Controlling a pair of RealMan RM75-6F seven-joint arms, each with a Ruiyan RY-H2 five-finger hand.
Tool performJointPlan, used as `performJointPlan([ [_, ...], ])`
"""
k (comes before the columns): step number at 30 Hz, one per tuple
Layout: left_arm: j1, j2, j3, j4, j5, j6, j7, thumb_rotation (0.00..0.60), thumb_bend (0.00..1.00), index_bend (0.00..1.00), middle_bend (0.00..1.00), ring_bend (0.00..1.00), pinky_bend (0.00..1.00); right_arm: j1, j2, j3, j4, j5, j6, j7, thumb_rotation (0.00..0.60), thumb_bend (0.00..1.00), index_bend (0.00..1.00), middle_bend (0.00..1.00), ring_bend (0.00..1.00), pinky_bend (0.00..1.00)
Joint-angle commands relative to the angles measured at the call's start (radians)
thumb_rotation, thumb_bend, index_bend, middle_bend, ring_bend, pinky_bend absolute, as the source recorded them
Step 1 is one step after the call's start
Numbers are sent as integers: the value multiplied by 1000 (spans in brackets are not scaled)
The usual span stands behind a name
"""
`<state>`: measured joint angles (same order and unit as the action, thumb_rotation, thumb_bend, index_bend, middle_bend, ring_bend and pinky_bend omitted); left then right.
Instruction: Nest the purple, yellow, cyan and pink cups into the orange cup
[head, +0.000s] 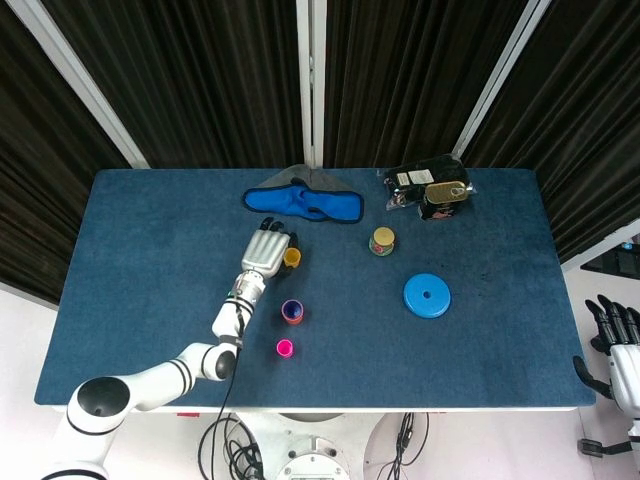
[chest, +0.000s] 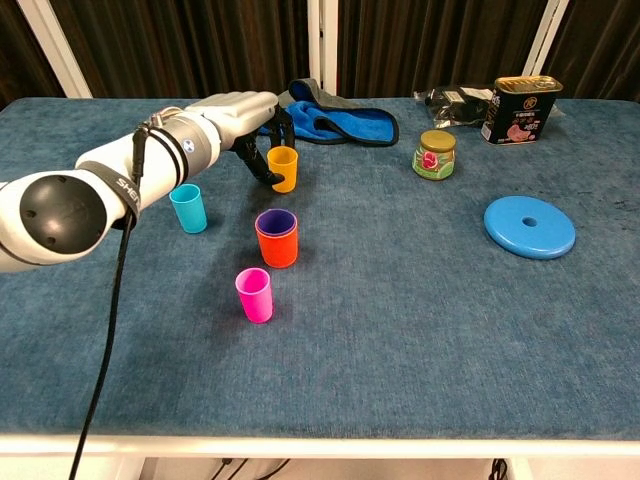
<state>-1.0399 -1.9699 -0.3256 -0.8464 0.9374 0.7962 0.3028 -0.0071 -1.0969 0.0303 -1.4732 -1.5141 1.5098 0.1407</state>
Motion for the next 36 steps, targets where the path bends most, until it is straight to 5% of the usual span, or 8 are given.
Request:
performJointPlan([
  [1, -3, -5, -8, 7, 10, 8, -10, 600, 286, 494, 514, 196, 120, 0, 0, 1, 0, 1, 0, 0, 600, 288, 0, 0, 0, 0],
  [8, 34, 77, -21, -168, 31, 84, 8, 600, 285, 505, 526, 207, 121, 3, -1, 2, -1, 3, -6, -5, 600, 287, 0, 0, 0, 0],
  [17, 188, 337, 27, -837, -52, 282, 194, 600, 286, 521, 536, 219, 136, 13, -9, 0, -4, -3, -18, -28, 600, 287, 0, 0, 0, 0],
  [20, 218, 384, 61, -957, -47, 338, 239, 600, 285, 530, 541, 228, 137, 15, -10, -3, -13, -10, -18, -43, 600, 287, 0, 0, 0, 0],
  [27, 277, 385, 150, -1003, 25, 419, 252, 600, 286, 536, 547, 240, 115, 16, -11, -8, -29, -14, -20, -70, 600, 288, 0, 0, 0, 0],
  [36, 316, 332, 187, -932, 66, 427, 195, 600, 287, 536, 548, 242, 116, 16, -13, -11, -40, -15, -21, -86, 600, 288, 0, 0, 0, 0],
])
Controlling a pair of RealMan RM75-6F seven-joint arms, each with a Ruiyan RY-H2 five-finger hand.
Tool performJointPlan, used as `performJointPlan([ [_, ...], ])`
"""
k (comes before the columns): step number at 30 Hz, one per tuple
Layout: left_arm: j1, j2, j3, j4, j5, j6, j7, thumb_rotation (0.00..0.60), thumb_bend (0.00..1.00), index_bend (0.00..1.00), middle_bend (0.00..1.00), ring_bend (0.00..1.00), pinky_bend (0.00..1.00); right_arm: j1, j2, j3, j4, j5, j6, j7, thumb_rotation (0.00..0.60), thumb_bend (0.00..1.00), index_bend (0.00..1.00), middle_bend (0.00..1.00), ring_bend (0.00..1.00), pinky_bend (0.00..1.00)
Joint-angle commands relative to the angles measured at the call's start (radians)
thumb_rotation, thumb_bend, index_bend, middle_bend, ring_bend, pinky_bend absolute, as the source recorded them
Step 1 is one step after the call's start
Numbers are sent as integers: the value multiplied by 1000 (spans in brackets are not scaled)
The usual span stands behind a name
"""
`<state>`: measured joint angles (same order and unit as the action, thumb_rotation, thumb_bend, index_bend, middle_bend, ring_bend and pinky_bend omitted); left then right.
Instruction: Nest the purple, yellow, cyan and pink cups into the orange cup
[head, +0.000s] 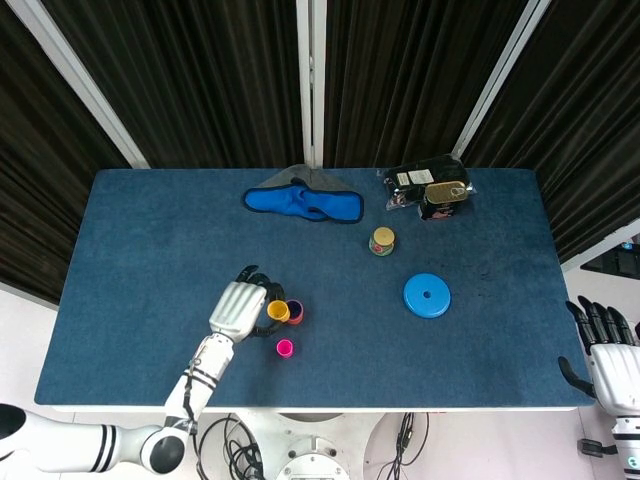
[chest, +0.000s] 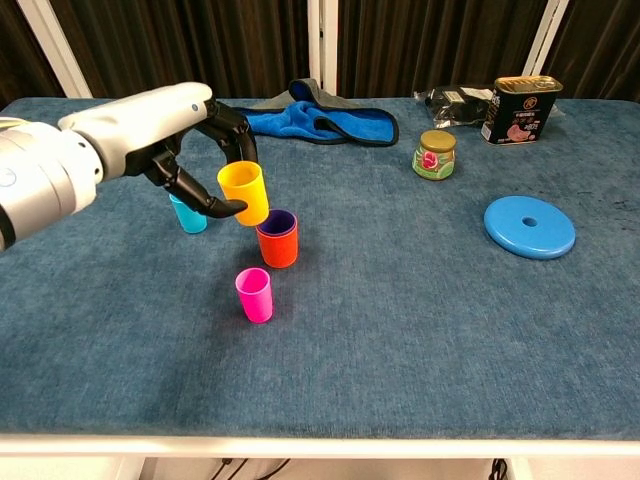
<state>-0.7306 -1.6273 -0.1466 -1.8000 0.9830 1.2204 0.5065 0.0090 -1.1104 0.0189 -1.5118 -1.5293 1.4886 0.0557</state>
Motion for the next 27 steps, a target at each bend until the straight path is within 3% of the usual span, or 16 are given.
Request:
performJointPlan([
  [1, 10, -16, 8, 36, 26, 3, -17, 600, 287, 536, 548, 242, 116, 0, 2, 0, -2, 1, 1, -1, 600, 288, 0, 0, 0, 0],
  [19, 16, -137, -29, 224, 53, -54, -120, 600, 287, 541, 552, 243, 114, 8, 1, 2, 7, 14, -20, 11, 600, 288, 0, 0, 0, 0],
  [27, 23, -147, -31, 252, 53, -71, -122, 600, 287, 531, 521, 242, 113, 11, -6, 2, 24, 19, -29, 26, 600, 288, 0, 0, 0, 0],
])
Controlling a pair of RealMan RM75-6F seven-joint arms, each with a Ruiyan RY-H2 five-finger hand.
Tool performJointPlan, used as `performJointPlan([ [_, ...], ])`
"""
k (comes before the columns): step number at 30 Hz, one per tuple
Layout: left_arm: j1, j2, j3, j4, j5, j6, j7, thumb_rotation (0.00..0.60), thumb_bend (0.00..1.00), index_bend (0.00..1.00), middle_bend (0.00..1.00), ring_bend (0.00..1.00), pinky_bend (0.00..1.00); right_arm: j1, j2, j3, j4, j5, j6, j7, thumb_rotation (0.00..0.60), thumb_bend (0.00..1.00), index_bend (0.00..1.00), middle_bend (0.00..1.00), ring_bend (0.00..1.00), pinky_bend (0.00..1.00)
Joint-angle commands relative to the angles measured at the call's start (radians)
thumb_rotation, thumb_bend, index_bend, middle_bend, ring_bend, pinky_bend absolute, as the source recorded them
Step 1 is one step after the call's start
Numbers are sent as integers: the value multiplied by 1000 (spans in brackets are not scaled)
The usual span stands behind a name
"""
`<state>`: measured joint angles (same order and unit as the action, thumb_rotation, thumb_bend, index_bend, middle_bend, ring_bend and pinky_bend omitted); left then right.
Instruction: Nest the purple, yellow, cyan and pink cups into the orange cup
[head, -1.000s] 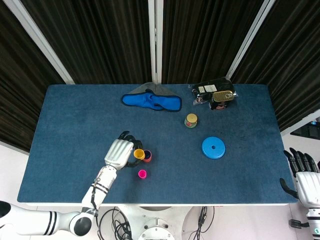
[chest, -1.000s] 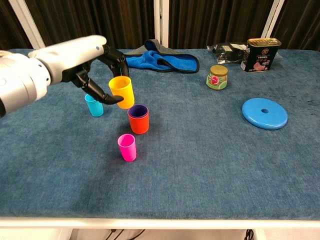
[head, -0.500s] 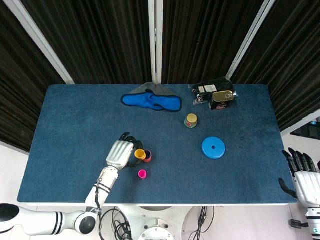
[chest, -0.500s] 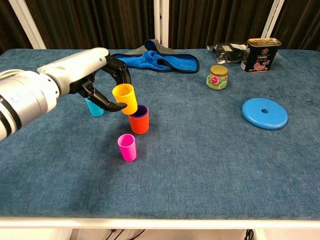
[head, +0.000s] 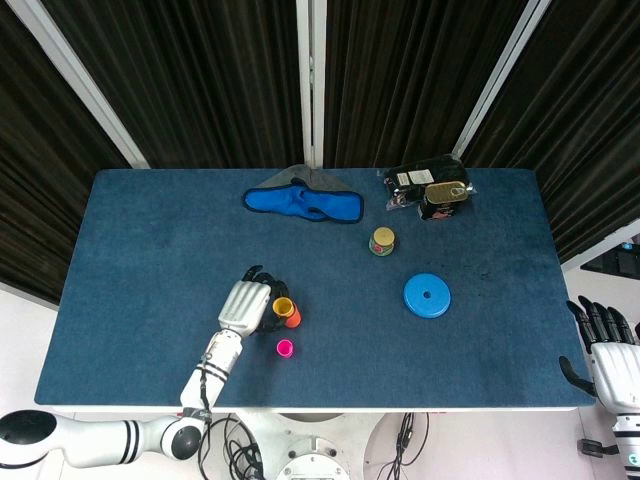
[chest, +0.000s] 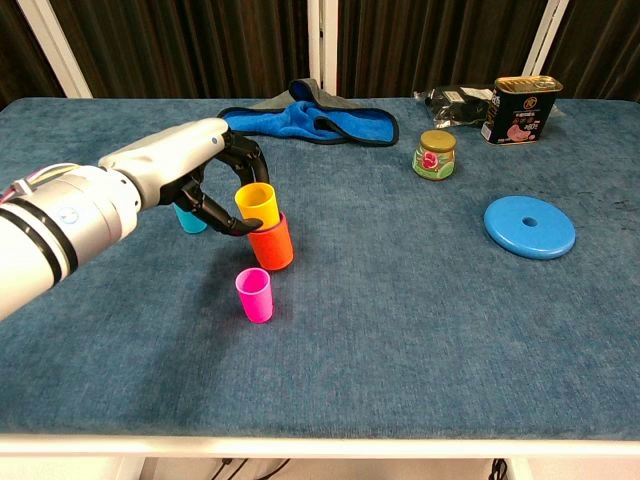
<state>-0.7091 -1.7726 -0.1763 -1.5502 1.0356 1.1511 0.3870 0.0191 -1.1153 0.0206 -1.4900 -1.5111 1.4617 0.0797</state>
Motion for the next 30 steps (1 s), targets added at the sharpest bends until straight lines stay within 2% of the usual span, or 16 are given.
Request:
performJointPlan([
  [1, 2, -4, -3, 4, 3, -4, -4, 600, 286, 528, 517, 242, 113, 1, -1, 0, 3, 0, -2, 2, 600, 288, 0, 0, 0, 0],
  [4, 2, -7, -2, 8, 10, -10, -7, 600, 286, 490, 494, 242, 111, 0, -1, -1, 3, -1, 0, 2, 600, 288, 0, 0, 0, 0],
  [7, 4, -4, 3, 5, 22, -23, -17, 600, 278, 390, 462, 238, 107, -2, 0, -1, 3, 0, 3, 4, 600, 288, 0, 0, 0, 0],
  [11, 9, 9, 8, -6, 35, -37, -30, 600, 256, 225, 346, 192, 99, -3, 0, -2, 4, 2, 3, 3, 600, 288, 0, 0, 0, 0],
  [13, 12, 14, 8, -12, 44, -36, -37, 600, 250, 191, 307, 180, 97, -3, -1, -2, 4, 2, 2, 2, 600, 288, 0, 0, 0, 0],
  [21, 15, 71, -23, -58, 121, 25, -7, 600, 243, 181, 281, 150, 96, -1, 2, -3, -5, -2, 3, -9, 600, 289, 0, 0, 0, 0],
  [23, 15, 99, -36, -54, 130, 41, 17, 600, 243, 213, 286, 139, 95, -1, 4, -3, -9, -4, 4, -14, 600, 289, 0, 0, 0, 0],
  [26, 23, 145, -53, -56, 74, 28, 45, 600, 242, 273, 309, 132, 94, -1, 8, -4, -17, -8, 7, -20, 600, 289, 0, 0, 0, 0],
  [30, 37, 182, -48, -41, -10, -15, 53, 600, 243, 297, 325, 119, 88, -4, 19, -4, -42, -22, 26, -30, 600, 290, 0, 0, 0, 0],
])
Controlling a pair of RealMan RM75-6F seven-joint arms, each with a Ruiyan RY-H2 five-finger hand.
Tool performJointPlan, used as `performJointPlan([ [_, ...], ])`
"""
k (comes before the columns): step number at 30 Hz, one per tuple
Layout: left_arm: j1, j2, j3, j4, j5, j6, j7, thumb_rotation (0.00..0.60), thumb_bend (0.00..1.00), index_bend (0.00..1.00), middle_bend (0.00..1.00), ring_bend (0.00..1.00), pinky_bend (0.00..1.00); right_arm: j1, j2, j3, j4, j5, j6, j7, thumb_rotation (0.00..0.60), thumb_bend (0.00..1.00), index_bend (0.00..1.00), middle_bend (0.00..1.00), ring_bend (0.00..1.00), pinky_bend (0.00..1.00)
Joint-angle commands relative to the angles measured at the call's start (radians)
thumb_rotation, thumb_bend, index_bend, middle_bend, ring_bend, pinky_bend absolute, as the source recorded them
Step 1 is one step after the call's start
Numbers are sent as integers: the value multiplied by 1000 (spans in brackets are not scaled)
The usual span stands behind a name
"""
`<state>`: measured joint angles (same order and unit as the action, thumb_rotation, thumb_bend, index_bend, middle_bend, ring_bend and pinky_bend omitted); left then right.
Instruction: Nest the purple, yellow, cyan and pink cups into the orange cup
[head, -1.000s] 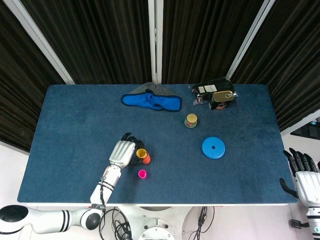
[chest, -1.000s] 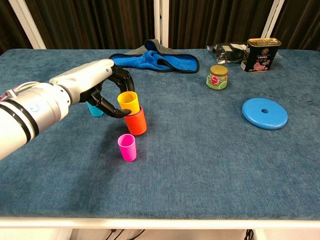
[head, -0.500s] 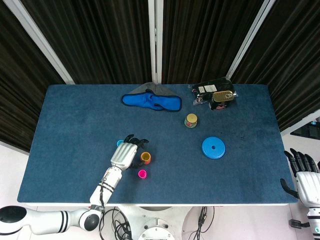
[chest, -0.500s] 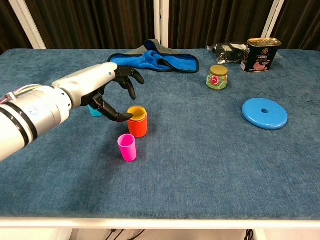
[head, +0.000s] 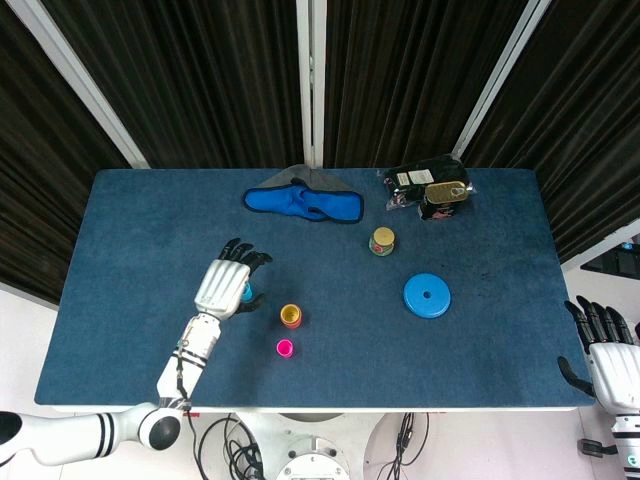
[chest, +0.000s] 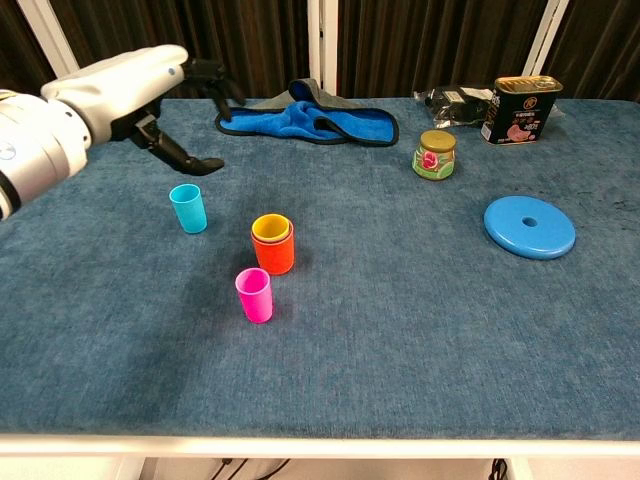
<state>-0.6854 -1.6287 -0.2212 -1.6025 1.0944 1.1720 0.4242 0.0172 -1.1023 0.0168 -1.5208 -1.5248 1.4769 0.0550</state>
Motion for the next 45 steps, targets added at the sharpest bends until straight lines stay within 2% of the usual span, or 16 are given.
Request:
performJointPlan([
  [1, 16, 43, 2, 19, -77, -45, 13, 600, 243, 297, 325, 119, 87, -3, 9, 1, -16, -12, 17, -9, 600, 290, 0, 0, 0, 0],
  [9, 22, 53, 22, 107, -87, -134, -92, 600, 242, 296, 321, 107, 87, -7, 21, 1, -49, -15, 27, -44, 600, 290, 0, 0, 0, 0],
  [22, 13, 7, 32, 187, -107, -201, -150, 600, 241, 296, 323, 107, 90, -1, 19, 4, -54, 0, 11, -60, 600, 297, 0, 0, 0, 0],
  [30, -9, -24, 22, 221, -93, -206, -146, 600, 241, 323, 346, 108, 98, 1, 17, 6, -46, 14, -1, -49, 600, 301, 0, 0, 0, 0],
  [45, -14, -54, 26, 267, -95, -185, -106, 600, 242, 436, 457, 168, 121, -1, 15, 5, -27, 15, -3, -27, 600, 301, 0, 0, 0, 0],
])
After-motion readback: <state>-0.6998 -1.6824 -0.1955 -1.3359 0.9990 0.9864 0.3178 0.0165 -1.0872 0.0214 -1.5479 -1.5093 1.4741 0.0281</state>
